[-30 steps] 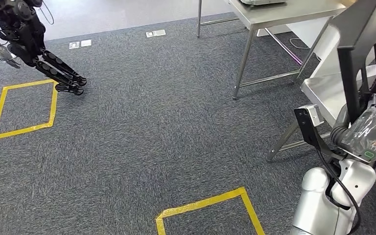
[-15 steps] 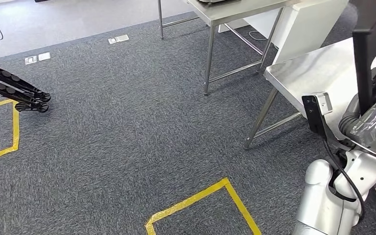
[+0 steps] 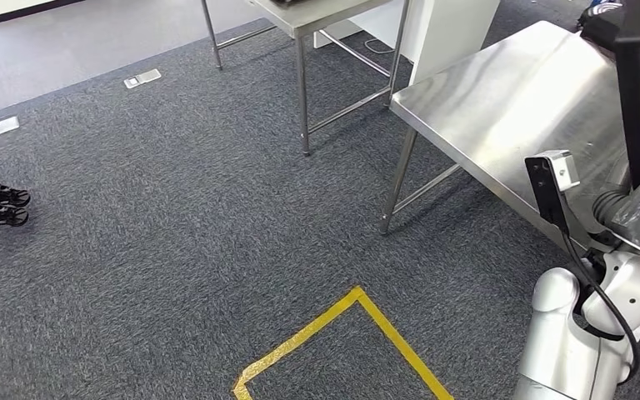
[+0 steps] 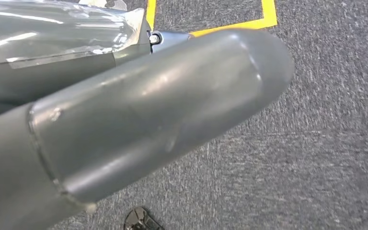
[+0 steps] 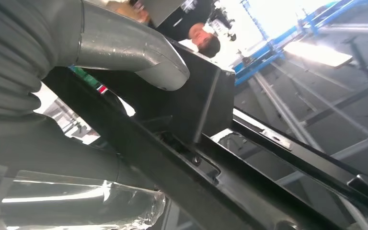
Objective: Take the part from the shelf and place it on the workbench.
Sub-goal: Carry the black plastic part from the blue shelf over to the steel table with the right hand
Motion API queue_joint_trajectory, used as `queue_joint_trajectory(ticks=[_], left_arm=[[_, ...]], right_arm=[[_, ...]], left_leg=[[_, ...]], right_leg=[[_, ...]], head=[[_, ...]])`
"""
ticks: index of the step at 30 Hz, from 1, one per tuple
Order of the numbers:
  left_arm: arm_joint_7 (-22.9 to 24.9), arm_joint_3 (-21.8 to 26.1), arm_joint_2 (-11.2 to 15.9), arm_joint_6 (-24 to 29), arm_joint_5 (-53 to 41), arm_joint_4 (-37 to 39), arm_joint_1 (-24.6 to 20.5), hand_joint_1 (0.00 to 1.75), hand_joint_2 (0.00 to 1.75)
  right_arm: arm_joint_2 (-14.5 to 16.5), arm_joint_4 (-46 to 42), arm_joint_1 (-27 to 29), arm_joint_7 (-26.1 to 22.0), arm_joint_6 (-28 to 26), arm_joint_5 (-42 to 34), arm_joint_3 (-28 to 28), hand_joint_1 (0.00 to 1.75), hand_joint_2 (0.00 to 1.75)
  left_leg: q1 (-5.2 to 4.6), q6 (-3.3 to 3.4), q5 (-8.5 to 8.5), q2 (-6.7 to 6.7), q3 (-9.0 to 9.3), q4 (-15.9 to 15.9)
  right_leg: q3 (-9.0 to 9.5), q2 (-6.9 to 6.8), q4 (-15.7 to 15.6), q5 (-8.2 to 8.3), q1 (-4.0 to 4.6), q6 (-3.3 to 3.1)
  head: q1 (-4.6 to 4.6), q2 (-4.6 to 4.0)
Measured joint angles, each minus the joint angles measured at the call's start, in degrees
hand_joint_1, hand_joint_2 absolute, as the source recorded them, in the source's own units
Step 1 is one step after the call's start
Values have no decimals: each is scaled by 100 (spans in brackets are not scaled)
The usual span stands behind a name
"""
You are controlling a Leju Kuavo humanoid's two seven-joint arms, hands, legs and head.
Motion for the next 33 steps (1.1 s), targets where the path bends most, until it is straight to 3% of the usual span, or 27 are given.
queue_joint_trajectory(ticks=[2, 4, 5, 6, 7, 9, 11, 13, 15, 17, 19, 21, 22, 23, 25, 27, 28, 30, 32, 33], left_arm=[[-22, -1, 3, -30, 6, 1, -3, 0, 0], [-32, -2, 4, -58, 8, 2, 7, 0, 0], [-32, -2, 5, -71, 9, 2, 14, 0, 0], [-33, -2, 8, -82, 9, 2, 19, 0, 0], [-33, -2, 11, -94, 9, 2, 21, 0, 0], [-34, -4, 15, -117, 5, 2, 21, 0, 0], [-34, -6, 22, -136, 0, 2, 23, 0, 0], [-35, -12, 28, -141, -5, 2, 23, 0, 0], [-37, -21, 25, -141, -4, 2, 15, 0, 0], [-40, -34, 21, -141, -2, 2, 10, 0, 0], [-44, -42, 25, -141, -2, 2, 20, 0, 0], [-48, -43, 28, -147, 1, 2, 29, 0, 0], [-52, -43, 27, -154, 3, 2, 29, 0, 0], [-57, -43, 24, -166, 7, 2, 29, 0, 0], [-65, -44, 19, -198, 15, 2, 26, 0, 0], [-66, -45, 21, -225, 25, 2, 23, 0, 0], [-66, -45, 25, -235, 31, 2, 23, 0, 0], [-73, -46, 37, -266, 37, 2, 24, 0, 0], [-140, -60, 54, -337, 39, -1, 23, 0, 0], [-221, -68, 63, -387, 50, -3, 22, 0, 0]], right_arm=[[-41, -4, -11, 48, -1, 0, 25, 175, 175], [-62, -4, -16, 89, -2, 1, 67, 175, 175], [-74, -2, -7, 110, -2, 2, 92, 175, 175], [-88, -1, 6, 134, -2, 2, 114, 175, 175], [-115, -1, 21, 156, -2, 2, 127, 175, 175], [-210, -12, 44, 180, -2, 2, 135, 175, 175], [-308, -32, 44, 185, -2, 2, 134, 175, 175], [-384, -49, 50, 181, -2, 2, 134, 175, 175], [-505, -70, 84, 154, -2, 2, 126, 175, 175], [-639, -100, 101, 118, -3, 2, 114, 175, 175], [-715, -125, 112, 73, -4, 2, 110, 175, 175], [-756, -133, 161, 2, -4, 2, 98, 175, 175], [-773, -134, 184, -38, -4, 2, 84, 175, 175], [-789, -137, 199, -73, -4, 2, 64, 175, 175], [-820, -154, 203, -116, -3, 2, 28, 175, 175], [-848, -169, 198, -125, -3, 2, 10, 175, 175], [-857, -170, 200, -123, -2, 2, 3, 175, 175], [-872, -172, 206, -111, -3, 2, -9, 175, 175], [-887, -180, 217, -85, -4, 2, -18, 175, 175], [-898, -188, 230, -75, -4, 2, -25, 175, 175]], left_leg=[[42, -62, -208, -258, -99, 279], [69, -106, -598, -612, -425, 1001], [72, -116, -754, -687, -613, 1383], [72, -117, -804, -713, -739, 1612], [71, -108, -738, -726, -768, 1633], [73, -66, -327, -816, -519, 1046], [88, -16, -8, -1057, -177, 297], [77, 15, 33, -1167, -59, 28], [62, 66, 63, -1067, -52, -16], [76, 137, 111, -982, -37, -69], [82, 170, 128, -901, -37, -87], [82, 173, 128, -822, -48, -85], [83, 171, 127, -790, -51, -84], [85, 166, 124, -763, -49, -82], [86, 138, 113, -725, -43, -74], [62, 78, 97, -706, -54, -54], [49, 62, 84, -700, -63, -38], [50, 92, 80, -700, -76, -19], [38, 146, 102, -697, -40, -100], [24, 173, 114, -695, 17, -209]], right_leg=[[9, 136, -27, 33, -42, -65], [6, 272, -31, 46, -54, -105], [1, 348, -31, 51, -46, -120], [0, 429, -30, 53, -39, -126], [3, 509, -27, 56, -34, -130], [15, 666, -21, 59, -31, -131], [6, 796, -8, 63, -18, -117], [-36, 900, -7, 81, -24, -67], [-85, 947, -7, 93, -50, 1], [-217, 719, 216, -35, -45, 22], [-555, 423, 925, -360, -42, 4], [-882, 342, 1635, -601, -69, 31], [-899, 332, 1699, -594, -88, 75], [-804, 321, 1540, -511, -109, 131], [-353, 269, 709, -229, -147, 233], [-14, 238, 92, -52, -138, 233], [35, 238, -5, -29, -134, 209], [34, 260, -19, -3, -146, 184], [56, 266, -41, 54, -164, 221], [83, 261, -44, 112, -176, 273]], head=[[-20, 0], [-51, 0], [-61, 0], [-62, 0], [-63, 0], [-63, 0], [-56, 0], [-57, 0], [-63, 0], [-44, 0], [-20, 0], [-5, 0], [-2, 0], [2, 0], [6, 0], [3, 0], [1, 0], [-4, 0], [-8, 0], [-11, 0]])
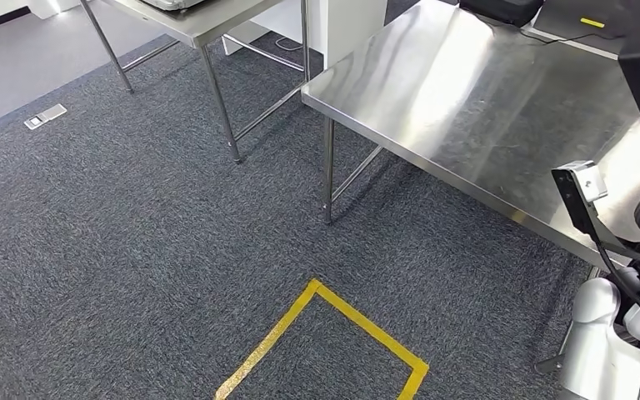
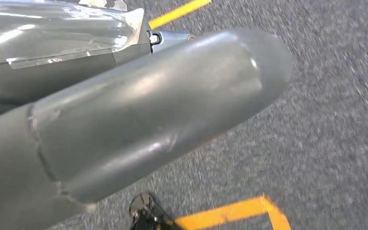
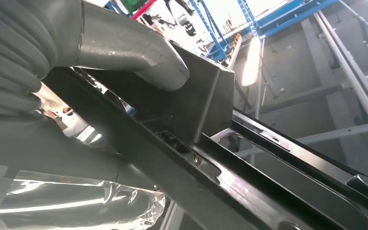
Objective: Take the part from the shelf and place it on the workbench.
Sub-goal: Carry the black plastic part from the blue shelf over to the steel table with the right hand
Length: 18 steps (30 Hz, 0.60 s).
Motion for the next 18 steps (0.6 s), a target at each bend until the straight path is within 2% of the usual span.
queue_joint_trajectory(ticks=[2, 3, 5, 6, 7, 8, 9, 10, 11, 12, 13, 14, 15, 16, 17, 18], left_arm=[[-204, -15, 9, -95, 36, -6, -3, 0, 0], [-288, -19, 13, -138, 44, -9, -6, 0, 0], [-373, -25, 7, -201, 33, -12, -9, 0, 0], [-390, -27, -7, -220, 23, -13, -6, 0, 0], [-398, -28, -28, -233, 16, -12, 5, 0, 0], [-402, -30, -53, -242, 14, -11, 23, 0, 0], [-403, -31, -72, -249, 13, -11, 44, 0, 0], [-403, -31, -84, -257, 13, -10, 65, 0, 0], [-403, -31, -76, -262, 13, -15, 80, 0, 0], [-402, -32, -69, -265, 11, -17, 87, 0, 0], [-402, -34, -60, -267, 9, -20, 91, 0, 0], [-402, -37, -56, -266, 8, -22, 96, 0, 0], [-402, -39, -71, -264, 7, -19, 95, 0, 0], [-402, -42, -89, -263, 5, -15, 83, 0, 0], [-394, -49, -106, -258, 1, -11, 60, 0, 0], [-374, -60, -121, -248, -16, -9, 33, 0, 0]], right_arm=[[-19, -21, 47, -18, 1, 0, -34, 175, 175], [-27, -42, 66, -53, 1, 0, -66, 175, 175], [-28, -121, 130, -185, 0, 0, -177, 175, 175], [-21, -169, 184, -274, 0, 0, -250, 175, 175], [-4, -216, 253, -372, 0, 0, -335, 175, 175], [25, -251, 318, -471, 1, 0, -416, 175, 175], [60, -278, 366, -562, 1, 0, -489, 175, 175], [99, -300, 400, -651, 1, 0, -556, 175, 175], [146, -311, 429, -728, 1, 0, -616, 175, 175], [192, -322, 457, -797, 0, 0, -672, 175, 175], [235, -327, 497, -848, 2, 0, -729, 175, 175], [277, -334, 537, -884, 4, 0, -789, 175, 175], [309, -357, 553, -914, 6, 0, -834, 175, 175], [332, -398, 551, -941, 7, 0, -875, 175, 175], [357, -448, 529, -979, 3, 1, -916, 175, 175], [389, -495, 497, -1032, -1, 1, -950, 175, 175]], left_leg=[[-1, 79, 68, 10, 223, -324], [21, 104, 96, 17, 323, -436], [82, 97, 131, 30, 415, -525], [123, 67, 129, 31, 415, -524], [178, 11, 119, 28, 417, -521], [244, -66, 99, 23, 425, -512], [323, -164, 67, 17, 438, -489], [407, -283, 13, 14, 445, -431], [476, -408, -55, 11, 442, -351], [532, -526, -129, 14, 419, -241], [582, -621, -198, 16, 391, -151], [605, -689, -230, 21, 396, -115], [629, -731, -224, 36, 428, -123], [651, -757, -187, 45, 426, -110], [652, -765, -81, 53, 354, 49], [652, -751, 41, 59, 156, 380]], right_leg=[[13, -8, 72, 42, -7, 69], [-28, 0, 174, -29, -17, 65], [-296, 16, 698, -344, -25, 1], [-474, 19, 1022, -499, -43, 2], [-613, 18, 1257, -593, -84, 38], [-657, 15, 1292, -581, -144, 136], [-597, 9, 1115, -475, -221, 272], [-449, 0, 756, -302, -320, 419], [-333, 3, 460, -189, -376, 554], [-256, -6, 246, -187, -388, 571], [-212, -10, 159, -203, -374, 502], [-206, -12, 188, -271, -296, 386], [-162, -19, 166, -292, -225, 243], [-79, 1, 129, -257, -184, 151], [8, 14, 75, -275, -150, 80], [105, 28, 27, -312, -148, 6]], head=[[-22, 0], [-28, 0], [-34, 0], [-23, 0], [-8, 0], [6, 0], [20, 0], [29, 0], [42, 0], [63, 0], [48, 0], [6, 0], [-41, 0], [-102, 0], [-133, 0], [-144, 0]])
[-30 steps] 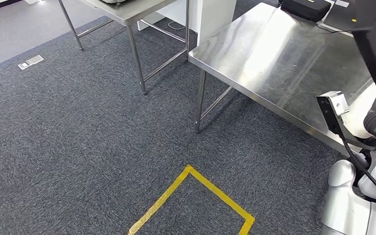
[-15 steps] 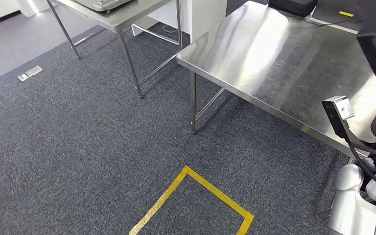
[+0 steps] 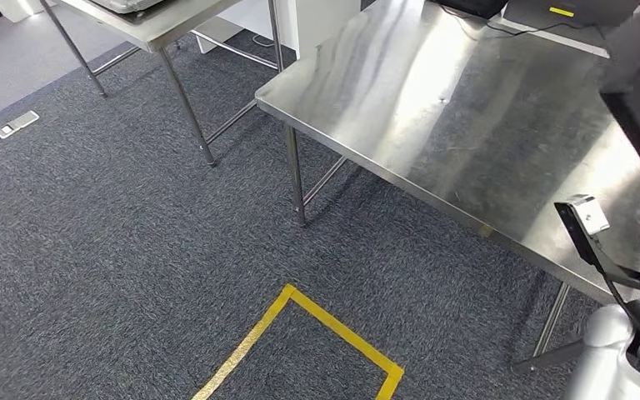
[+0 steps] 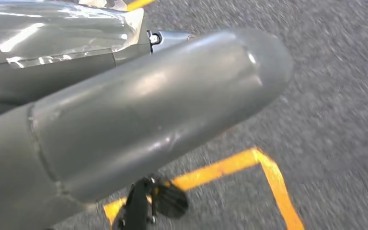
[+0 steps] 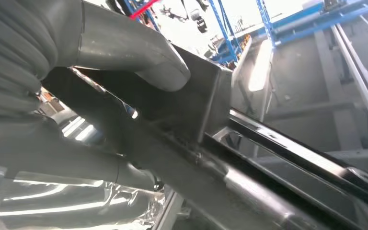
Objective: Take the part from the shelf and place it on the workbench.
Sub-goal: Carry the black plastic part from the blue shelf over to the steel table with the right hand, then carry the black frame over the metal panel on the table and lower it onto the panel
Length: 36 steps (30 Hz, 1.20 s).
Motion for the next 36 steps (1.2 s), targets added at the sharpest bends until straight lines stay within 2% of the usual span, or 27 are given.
queue_joint_trajectory(ticks=[2, 4, 6, 7, 8, 9, 10, 11, 12, 14, 15, 16, 17, 19, 20, 21, 22, 23, 24, 25, 26, 27, 29, 30, 32, 34, 36], left_arm=[[65, -30, -4, 38, -33, 2, -23, 0, 0], [119, -50, 17, 64, -50, 3, 15, 0, 0], [133, -57, 50, 47, -55, 2, 53, 0, 0], [127, -57, 67, 24, -53, 1, 64, 0, 0], [118, -57, 83, -3, -50, 0, 78, 0, 0], [109, -57, 101, -31, -50, -3, 95, 0, 0], [108, -60, 111, -51, -57, -5, 106, 0, 0], [109, -65, 115, -62, -63, -6, 109, 0, 0], [111, -73, 115, -70, -67, -7, 102, 0, 0], [112, -98, 106, -73, -63, -12, 75, 0, 0], [112, -108, 99, -74, -62, -15, 71, 0, 0], [112, -115, 95, -73, -62, -18, 67, 0, 0], [112, -118, 83, -73, -61, -18, 67, 0, 0], [114, -121, 76, -74, -59, -18, 71, 0, 0], [115, -122, 69, -76, -58, -18, 76, 0, 0], [116, -122, 62, -78, -57, -17, 81, 0, 0], [116, -122, 58, -80, -57, -16, 83, 0, 0], [117, -122, 56, -81, -58, -16, 85, 0, 0], [118, -122, 56, -81, -60, -15, 87, 0, 0], [119, -125, 59, -81, -64, -15, 90, 0, 0], [123, -128, 60, -80, -64, -15, 92, 0, 0], [127, -132, 61, -80, -69, -14, 89, 0, 0], [126, -142, 60, -86, -82, -12, 77, 0, 0], [110, -147, 57, -95, -91, -11, 67, 0, 0], [63, -157, 50, -89, -111, -11, 55, 0, 0], [42, -164, 44, -11, -97, -12, 51, 0, 0], [60, -165, 51, 79, -42, -13, 51, 0, 0]], right_arm=[[89, -44, -20, -122, -5, 1, -74, 175, 175], [203, -47, -14, -251, -4, 1, -142, 175, 175], [311, -52, -11, -369, -3, 1, -219, 175, 175], [359, -53, -12, -427, -3, 1, -253, 175, 175], [410, -54, -11, -490, -3, 1, -285, 175, 175], [467, -54, -8, -562, -3, 1, -316, 175, 175], [525, -71, -4, -643, -1, 1, -352, 175, 175], [583, -105, -3, -724, 1, 1, -393, 175, 175], [636, -153, -10, -802, 2, 1, -437, 175, 175], [716, -242, -46, -906, 3, 1, -509, 175, 175], [746, -261, -59, -934, 3, 1, -540, 175, 175], [772, -269, -64, -949, 3, 1, -573, 175, 175], [791, -271, -60, -955, 3, 1, -608, 175, 175], [820, -273, -50, -964, 2, 1, -676, 175, 175], [830, -274, -47, -966, 2, 1, -701, 175, 175], [840, -274, -46, -969, 2, 1, -721, 175, 175], [847, -275, -44, -971, 2, 1, -740, 175, 175], [854, -275, -43, -976, 2, 1, -757, 175, 175], [862, -275, -42, -980, 3, 1, -776, 175, 175], [869, -276, -45, -988, 4, 1, -794, 175, 175], [879, -285, -53, -1009, 5, 1, -812, 175, 175], [893, -307, -67, -1048, 7, 1, -832, 175, 175], [926, -379, -108, -1173, 7, 1, -870, 175, 175], [952, -415, -123, -1250, 6, 1, -894, 175, 175], [1031, -475, -139, -1382, 5, 1, -955, 175, 175], [1072, -479, -206, -1325, 22, -3, -997, 175, 175], [1040, -437, -301, -1221, 43, -5, -1000, 175, 175]], left_leg=[[-47, 68, 71, -7, -611, 885], [-138, 138, -306, -17, -1124, 1332], [-233, 229, -685, -25, -1371, 1151], [-270, 282, -636, -26, -1405, 866], [-300, 336, -328, -28, -1397, 497], [-334, 373, 153, -33, -1378, 139], [-366, 386, 564, -36, -1351, -91], [-400, 393, 846, -49, -1335, -212], [-425, 404, 909, -53, -1318, -233], [-474, 480, 758, -74, -1195, -222], [-487, 532, 689, -82, -1095, -247], [-509, 580, 619, -101, -980, -269], [-519, 627, 531, -120, -865, -295], [-587, 711, 323, -156, -614, -323], [-629, 745, 205, -179, -464, -328], [-668, 771, 84, -200, -301, -331], [-704, 791, -40, -219, -131, -332], [-732, 805, -162, -232, 16, -337], [-753, 812, -289, -239, 158, -331], [-770, 809, -414, -250, 273, -336], [-776, 794, -530, -253, 370, -358], [-781, 775, -590, -245, 468, -338], [-782, 732, -585, -212, 520, -141], [-781, 709, -514, -189, 430, 130], [-753, 650, -523, -160, -12, 830], [-711, 597, -919, -139, -504, 1328], [-674, 555, -1362, -125, -798, 1331]], right_leg=[[231, -1, -107, -113, -14, -147], [472, 21, -204, -243, -9, -226], [752, 77, -275, -411, -24, -221], [899, 103, -295, -516, -39, -202], [1019, 125, -310, -629, -52, -175], [1130, 155, -316, -748, -54, -137], [1215, 183, -351, -855, -49, -91], [1309, 206, -418, -922, -41, -41], [1404, 227, -465, -921, -41, 31], [1448, 206, -366, -756, -78, 165], [1299, 161, -53, -644, -80, 188], [1028, 110, 382, -600, -54, 149], [675, 60, 874, -652, -1, 58], [-34, 36, 1516, -1073, 139, -148], [-298, 37, 1579, -1344, 195, -226], [-492, 37, 1504, -1542, 238, -264], [-625, 36, 1312, -1587, 268, -259], [-708, 30, 1035, -1383, 286, -205], [-769, 13, 710, -918, 310, -112], [-775, -26, 427, -409, 327, -62], [-740, -56, 222, 17, 356, -60], [-692, -73, 95, 288, 377, -119], [-497, -56, 35, 367, 378, -320], [-411, -47, 17, 383, 359, -398], [-241, -41, 10, 321, 335, -486], [-113, -17, 2, 187, 321, -505], [53, 10, 1, 34, 292, -475]], head=[[-34, 0], [-53, 0], [-65, 0], [-68, 0], [-70, 0], [-84, 0], [-92, 0], [-105, 0], [-118, 0], [-101, 0], [-86, 0], [-64, 0], [-41, 0], [-24, 0], [-15, 0], [-12, 0], [-7, 0], [3, 0], [2, 0], [15, 0], [27, 0], [38, 0], [57, 0], [56, 0], [47, 0], [42, 0], [40, 0]])
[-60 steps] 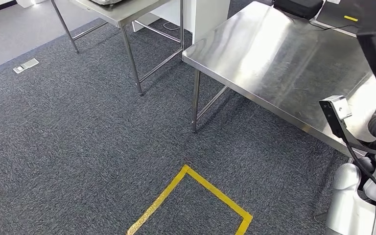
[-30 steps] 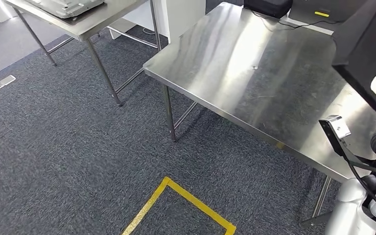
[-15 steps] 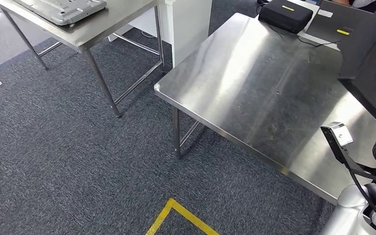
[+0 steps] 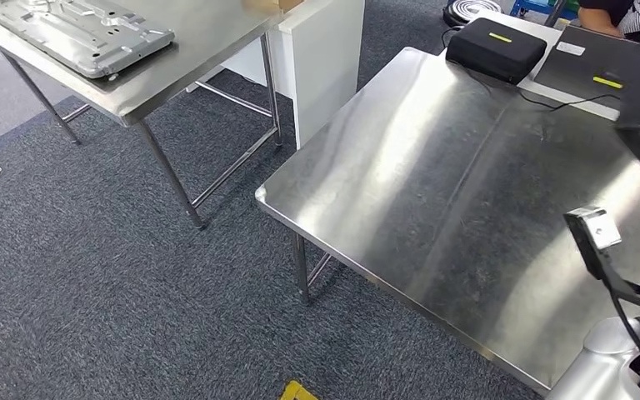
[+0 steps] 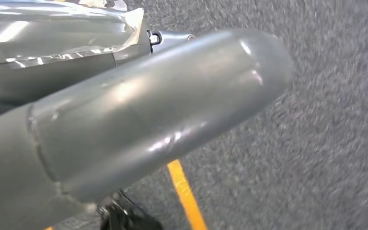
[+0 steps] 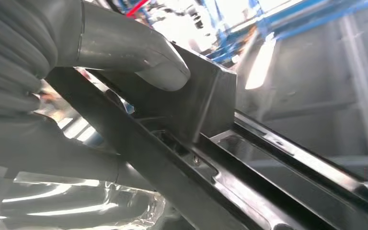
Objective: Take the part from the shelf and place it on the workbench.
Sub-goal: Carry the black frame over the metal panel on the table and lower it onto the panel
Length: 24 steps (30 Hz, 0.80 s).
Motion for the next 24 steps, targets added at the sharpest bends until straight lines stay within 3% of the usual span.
queue_joint_trajectory(ticks=[1, 2, 4, 5, 6, 8, 10, 11, 13, 15, 16, 17, 19, 21, 24], left_arm=[[14, 1, 6, 24, 27, 0, 1, 0, 0], [30, 1, 11, 37, 52, 0, 2, 0, 0], [54, 2, 17, 60, 90, 1, 3, 0, 0], [66, 2, 17, 71, 106, 1, -2, 0, 0], [76, 2, 15, 83, 120, 2, -7, 0, 0], [94, 3, 9, 102, 145, 2, -20, 0, 0], [98, 4, 2, 135, 166, 1, -30, 0, 0], [97, 4, 2, 160, 177, 1, -36, 0, 0], [96, 4, 2, 212, 197, 0, -41, 0, 0], [96, 4, -5, 258, 233, 0, -42, 0, 0], [96, 5, -10, 279, 253, 1, -43, 0, 0], [96, 5, -15, 300, 279, 1, -46, 0, 0], [99, 6, -27, 326, 320, 1, -51, 0, 0], [113, 10, -39, 360, 380, 1, -51, 0, 0], [137, 27, -55, 433, 466, 0, -55, 0, 0]], right_arm=[[-12, 18, -24, -15, 3, 2, 3, 175, 175], [-1, 28, -26, -59, 0, 4, 7, 175, 175], [33, 58, -25, -119, -3, 6, 22, 175, 175], [41, 75, -38, -125, -3, 6, 36, 175, 175], [41, 90, -55, -125, -3, 6, 52, 175, 175], [28, 109, -86, -73, -5, 6, 97, 175, 175], [-24, 143, -106, 80, -7, 6, 173, 175, 175], [-71, 172, -120, 188, -7, 6, 224, 175, 175], [-188, 255, -147, 468, -7, 6, 343, 175, 175], [-336, 387, -159, 837, -7, 6, 516, 175, 175], [-420, 468, -177, 1057, -7, 6, 634, 175, 175], [-502, 549, -211, 1306, -7, 6, 779, 175, 175], [-665, 688, -314, 1885, -7, 6, 1137, 175, 175], [-799, 802, -413, 2355, -8, 7, 1521, 175, 175], [-900, 951, -496, 2598, -9, 8, 1984, 175, 175]], left_leg=[[22, -24, 21, 8, -57, -187], [44, -41, 259, 16, -64, -478], [65, -34, 1113, 39, -21, -1102], [58, -8, 1428, 45, 1, -1280], [44, 25, 1598, 46, 5, -1348], [33, 85, 1604, 34, 23, -1358], [46, 142, 1588, 19, 51, -1393], [52, 172, 1576, 13, 69, -1405], [39, 228, 1537, 2, 93, -1408], [23, 262, 1493, -2, 138, -1407], [16, 268, 1469, 3, 172, -1407], [10, 267, 1444, 14, 214, -1407], [-18, 246, 1396, 48, 282, -1400], [-49, 198, 1356, 102, 314, -1394], [-45, 111, 1308, 204, 322, -1376]], right_leg=[[102, 8, 0, -85, -14, 20], [207, 11, 0, -170, -26, 43], [360, 19, 8, -325, -25, 105], [388, 26, 10, -380, -15, 141], [381, 31, 1, -419, -7, 176], [368, 32, -38, -475, -5, 243], [302, 17, 132, -599, -15, 276], [168, 10, 400, -718, -18, 271], [-314, 4, 1237, -1003, -17, 244], [-724, 3, 1791, -1084, -14, 270], [-770, -2, 1722, -966, -14, 310], [-702, -27, 1423, -763, -8, 352], [-410, -190, 571, -307, 27, 371], [-247, -292, 132, -71, 65, 281], [-229, -161, 72, 18, 50, 138]], head=[[1, 0], [-1, 0], [-4, 0], [-4, 0], [-1, 0], [10, 0], [22, 0], [32, 0], [42, 0], [46, 0], [55, 0], [62, 0], [81, 0], [88, 0], [90, 0]])
